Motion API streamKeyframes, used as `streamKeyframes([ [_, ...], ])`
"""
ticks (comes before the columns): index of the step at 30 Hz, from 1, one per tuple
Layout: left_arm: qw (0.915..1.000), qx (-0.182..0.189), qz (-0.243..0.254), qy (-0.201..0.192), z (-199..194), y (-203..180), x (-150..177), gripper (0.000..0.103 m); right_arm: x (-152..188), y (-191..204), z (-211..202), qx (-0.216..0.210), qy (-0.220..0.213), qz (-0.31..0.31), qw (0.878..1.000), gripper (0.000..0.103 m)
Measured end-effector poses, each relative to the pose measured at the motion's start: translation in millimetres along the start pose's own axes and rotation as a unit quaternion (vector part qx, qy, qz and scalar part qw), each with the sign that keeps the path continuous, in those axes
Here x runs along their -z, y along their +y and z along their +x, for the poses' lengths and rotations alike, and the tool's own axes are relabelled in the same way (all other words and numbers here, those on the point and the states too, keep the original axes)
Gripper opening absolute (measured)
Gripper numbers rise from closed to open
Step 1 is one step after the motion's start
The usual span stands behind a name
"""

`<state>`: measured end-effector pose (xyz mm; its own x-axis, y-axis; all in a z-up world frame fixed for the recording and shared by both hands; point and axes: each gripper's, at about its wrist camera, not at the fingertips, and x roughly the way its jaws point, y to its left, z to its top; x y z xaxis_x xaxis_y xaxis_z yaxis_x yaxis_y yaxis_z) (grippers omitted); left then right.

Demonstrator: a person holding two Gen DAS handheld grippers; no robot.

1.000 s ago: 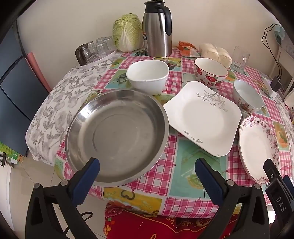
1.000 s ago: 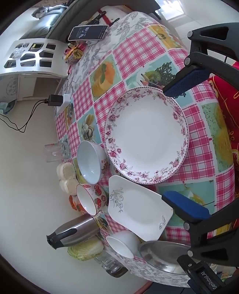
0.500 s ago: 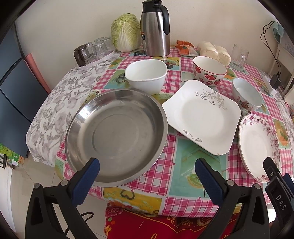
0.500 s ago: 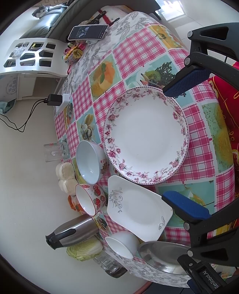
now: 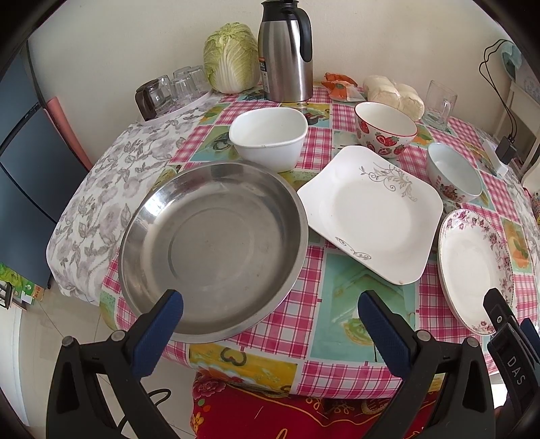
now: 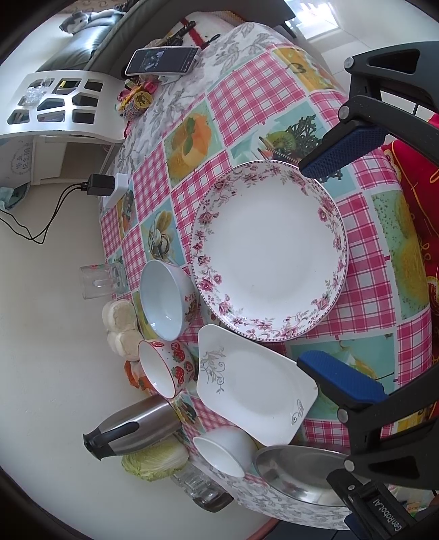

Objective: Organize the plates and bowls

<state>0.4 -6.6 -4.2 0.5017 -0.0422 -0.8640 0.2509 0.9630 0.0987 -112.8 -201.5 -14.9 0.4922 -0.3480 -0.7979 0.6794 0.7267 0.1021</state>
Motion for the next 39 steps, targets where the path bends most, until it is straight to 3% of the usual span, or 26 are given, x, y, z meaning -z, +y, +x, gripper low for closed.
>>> streamKeyframes([
  [39, 0.9998, 0.008, -0.014, 0.007, 3.9, 5.9, -1.3, 0.103, 1.5, 0.6, 1.5, 0.005, 0.002, -0.004, 1.0, 0.103],
])
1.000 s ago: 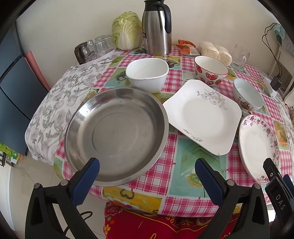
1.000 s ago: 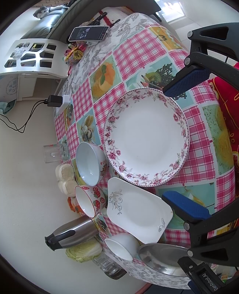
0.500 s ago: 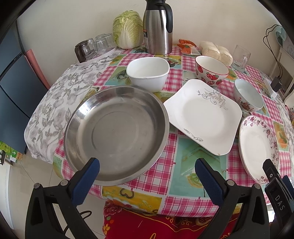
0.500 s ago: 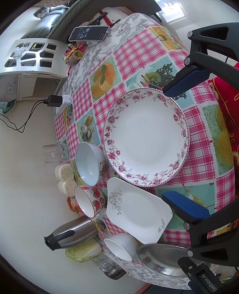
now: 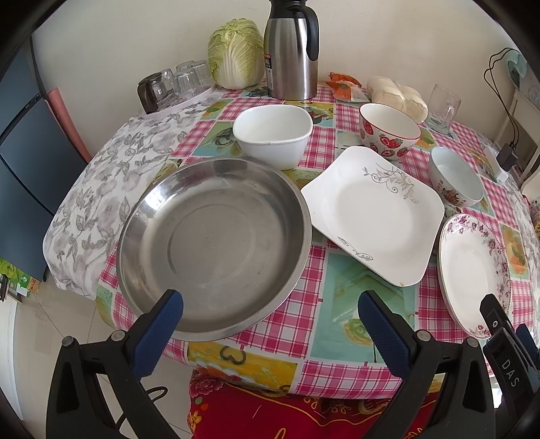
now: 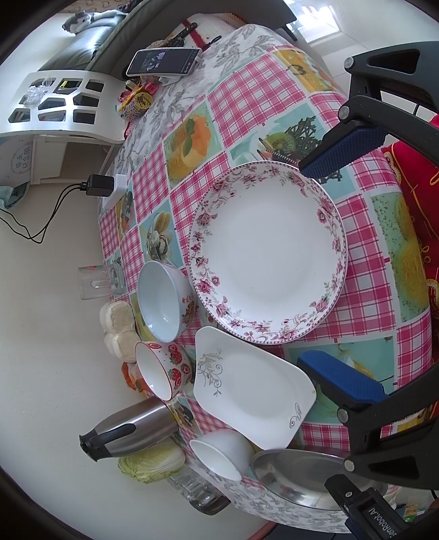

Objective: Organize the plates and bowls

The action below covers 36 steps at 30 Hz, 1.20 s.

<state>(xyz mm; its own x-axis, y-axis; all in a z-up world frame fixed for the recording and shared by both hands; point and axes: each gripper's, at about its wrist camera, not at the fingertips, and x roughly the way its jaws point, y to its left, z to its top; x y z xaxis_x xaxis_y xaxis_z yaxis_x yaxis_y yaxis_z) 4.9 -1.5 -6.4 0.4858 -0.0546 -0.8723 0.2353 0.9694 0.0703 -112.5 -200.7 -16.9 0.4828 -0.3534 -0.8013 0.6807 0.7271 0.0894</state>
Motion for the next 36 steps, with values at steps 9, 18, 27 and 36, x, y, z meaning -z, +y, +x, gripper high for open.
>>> streamKeyframes([
  [9, 0.9974, 0.026, -0.065, -0.014, 1.8, 39.5, -5.2, 0.103, 1.4, 25.1, 1.4, -0.007, 0.0, -0.025, 1.0, 0.103],
  [18, 0.9838, 0.02, -0.177, -0.018, 26.4, 123.6, -4.8, 0.103, 5.6, 82.3, 5.5, -0.083, -0.005, -0.08, 0.993, 0.103],
  [27, 0.976, 0.024, -0.216, -0.021, 52.1, 175.8, 1.5, 0.103, 17.7, 136.6, 14.8, -0.182, 0.017, -0.116, 0.976, 0.103],
  [36, 0.9753, 0.054, -0.205, -0.062, 67.0, 199.5, -7.9, 0.103, 21.3, 154.3, 51.1, -0.235, 0.092, -0.059, 0.966, 0.098],
])
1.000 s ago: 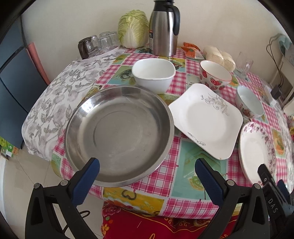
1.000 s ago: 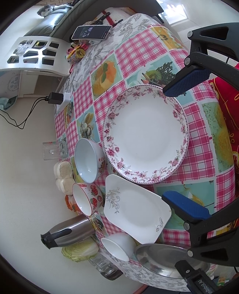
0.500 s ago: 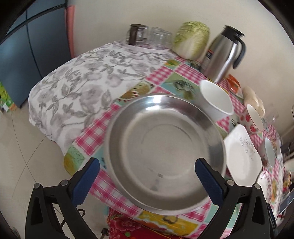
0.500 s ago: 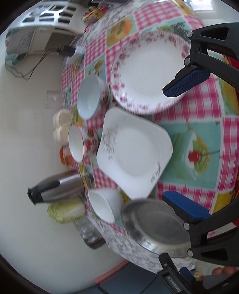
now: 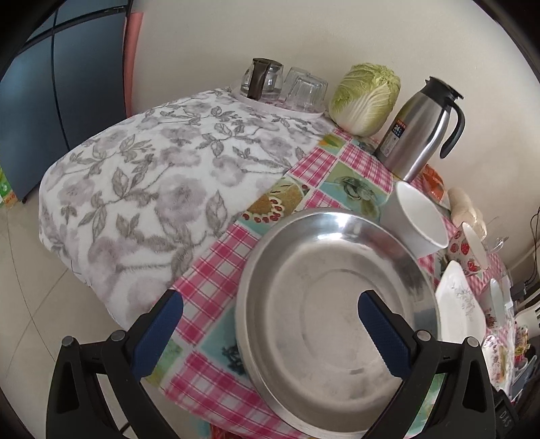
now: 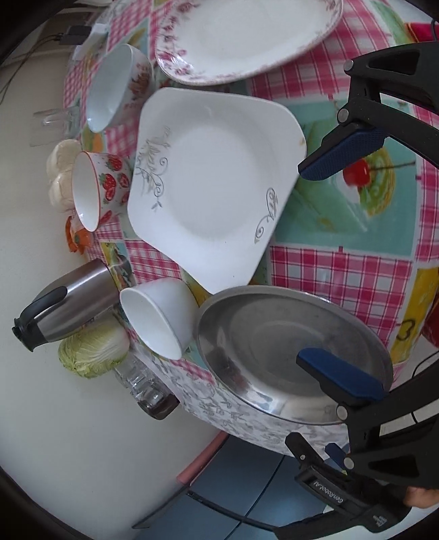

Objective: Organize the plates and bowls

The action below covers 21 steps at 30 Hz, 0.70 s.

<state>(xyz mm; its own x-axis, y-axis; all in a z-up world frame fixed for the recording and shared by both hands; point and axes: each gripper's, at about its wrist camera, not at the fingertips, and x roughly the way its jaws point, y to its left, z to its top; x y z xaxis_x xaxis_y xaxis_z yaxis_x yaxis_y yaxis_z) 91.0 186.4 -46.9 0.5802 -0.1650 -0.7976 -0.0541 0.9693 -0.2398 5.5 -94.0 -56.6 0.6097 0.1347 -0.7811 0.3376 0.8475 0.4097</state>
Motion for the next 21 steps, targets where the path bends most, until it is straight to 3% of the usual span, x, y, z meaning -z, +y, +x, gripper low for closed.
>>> streamKeyframes([
  [5, 0.9986, 0.025, -0.027, 0.037, 18.9, 12.8, -7.5, 0.103, 0.6, 10.3, 10.2, -0.004, 0.012, -0.011, 1.0, 0.083],
  [7, 0.9989, 0.015, -0.02, 0.04, 24.2, 13.1, -8.7, 0.102, 0.3, 12.6, 16.1, -0.008, 0.016, -0.012, 1.0, 0.076],
  [9, 0.9988, 0.014, -0.015, 0.044, 29.1, 14.1, -10.4, 0.096, -0.5, 15.0, 22.0, -0.012, 0.02, -0.014, 1.0, 0.07],
  [11, 0.9983, 0.017, -0.016, 0.053, 35.0, 16.7, -12.8, 0.084, -1.9, 16.4, 28.0, -0.018, 0.026, -0.016, 0.999, 0.063],
  [15, 0.9978, 0.022, -0.018, 0.059, 44.0, 20.8, -17.0, 0.079, -3.8, 18.7, 37.0, -0.021, 0.028, -0.02, 0.999, 0.052],
  [21, 0.9968, 0.033, -0.02, 0.07, 55.9, 22.2, -20.2, 0.061, -7.4, 18.0, 44.6, -0.026, 0.028, -0.014, 0.999, 0.037],
])
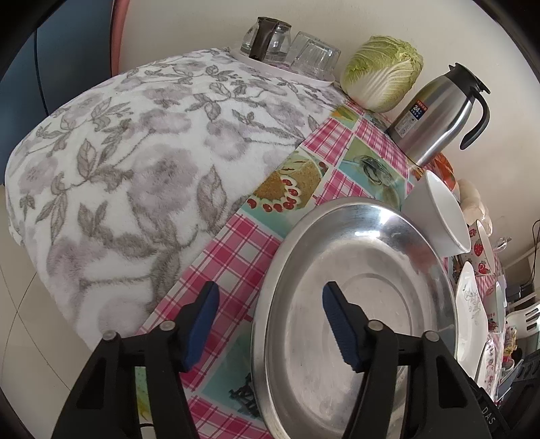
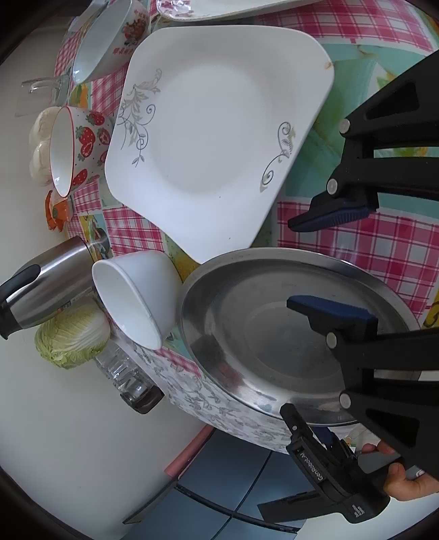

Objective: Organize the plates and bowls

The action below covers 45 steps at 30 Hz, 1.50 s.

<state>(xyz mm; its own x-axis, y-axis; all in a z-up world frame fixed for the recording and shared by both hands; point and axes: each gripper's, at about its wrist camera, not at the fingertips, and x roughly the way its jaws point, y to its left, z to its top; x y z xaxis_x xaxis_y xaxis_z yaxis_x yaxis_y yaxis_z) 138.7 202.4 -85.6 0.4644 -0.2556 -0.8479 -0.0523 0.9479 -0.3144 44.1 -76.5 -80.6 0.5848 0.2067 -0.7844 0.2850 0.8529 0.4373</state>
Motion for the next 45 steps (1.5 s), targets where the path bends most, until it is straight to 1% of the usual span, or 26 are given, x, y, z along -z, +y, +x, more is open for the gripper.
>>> streamKeyframes([
  [2, 1.0, 0.001, 0.001, 0.0, 1.7, -0.5, -1.1, 0.053, -1.2, -0.1, 2.6, 0.0, 0.0, -0.003, 1.0, 0.033],
  [3, 1.0, 0.001, 0.002, 0.001, 2.3, -1.2, -1.7, 0.052, -2.0, 0.0, 4.0, -0.001, 0.0, -0.003, 1.0, 0.03],
  [4, 1.0, 0.003, 0.003, 0.002, 2.9, -1.8, -2.5, 0.047, -2.8, 0.3, 6.1, -0.002, 0.001, -0.003, 1.0, 0.028],
  [5, 1.0, 0.005, 0.002, 0.004, 3.7, -2.3, -3.3, 0.041, -3.1, -0.4, 7.5, -0.004, 0.002, -0.001, 1.0, 0.024],
  [6, 1.0, 0.006, 0.001, 0.006, 4.9, -2.8, -4.5, 0.038, -3.6, -0.8, 9.2, -0.007, 0.004, 0.0, 1.0, 0.02],
  [7, 1.0, 0.005, -0.001, 0.008, 6.0, -3.0, -5.4, 0.029, -3.4, -1.0, 10.2, -0.009, 0.005, -0.001, 1.0, 0.017],
  [8, 1.0, 0.001, -0.002, 0.009, 7.0, -3.2, -6.1, 0.024, -3.1, -0.7, 10.4, -0.006, 0.004, -0.003, 1.0, 0.016],
  [9, 0.9999, -0.005, -0.002, 0.009, 7.0, -2.8, -6.2, 0.022, -3.3, -1.1, 10.6, -0.004, 0.003, -0.004, 1.0, 0.015],
  [12, 0.9999, -0.001, -0.007, 0.009, 6.5, -0.9, -6.2, 0.022, -4.1, -4.1, 10.6, -0.007, 0.004, 0.003, 1.0, 0.012],
  [21, 0.9998, -0.015, 0.008, 0.001, -7.7, -2.6, 0.2, 0.019, -3.3, 0.2, 5.0, 0.003, 0.002, -0.015, 1.0, 0.012],
  [26, 0.9996, -0.026, 0.008, -0.008, -23.9, -1.5, 2.5, 0.018, -3.3, 6.6, -2.6, -0.005, -0.002, -0.031, 1.0, 0.013],
  [30, 0.9993, -0.026, 0.011, -0.024, -44.0, -7.3, 0.6, 0.018, -3.9, 10.0, -11.6, -0.011, -0.008, -0.042, 0.999, 0.013],
  [37, 0.9969, -0.02, 0.034, -0.068, -86.1, -40.1, -10.3, 0.018, -13.2, 10.7, -41.4, -0.029, -0.046, -0.044, 0.998, 0.013],
  [42, 0.9938, -0.008, 0.055, -0.097, -111.5, -77.5, -13.4, 0.018, -24.8, 1.0, -70.1, -0.03, -0.087, -0.034, 0.995, 0.014],
  [45, 0.9919, 0.006, 0.064, -0.109, -123.0, -100.5, -14.4, 0.018, -32.6, -7.3, -91.7, -0.033, -0.117, -0.027, 0.992, 0.014],
])
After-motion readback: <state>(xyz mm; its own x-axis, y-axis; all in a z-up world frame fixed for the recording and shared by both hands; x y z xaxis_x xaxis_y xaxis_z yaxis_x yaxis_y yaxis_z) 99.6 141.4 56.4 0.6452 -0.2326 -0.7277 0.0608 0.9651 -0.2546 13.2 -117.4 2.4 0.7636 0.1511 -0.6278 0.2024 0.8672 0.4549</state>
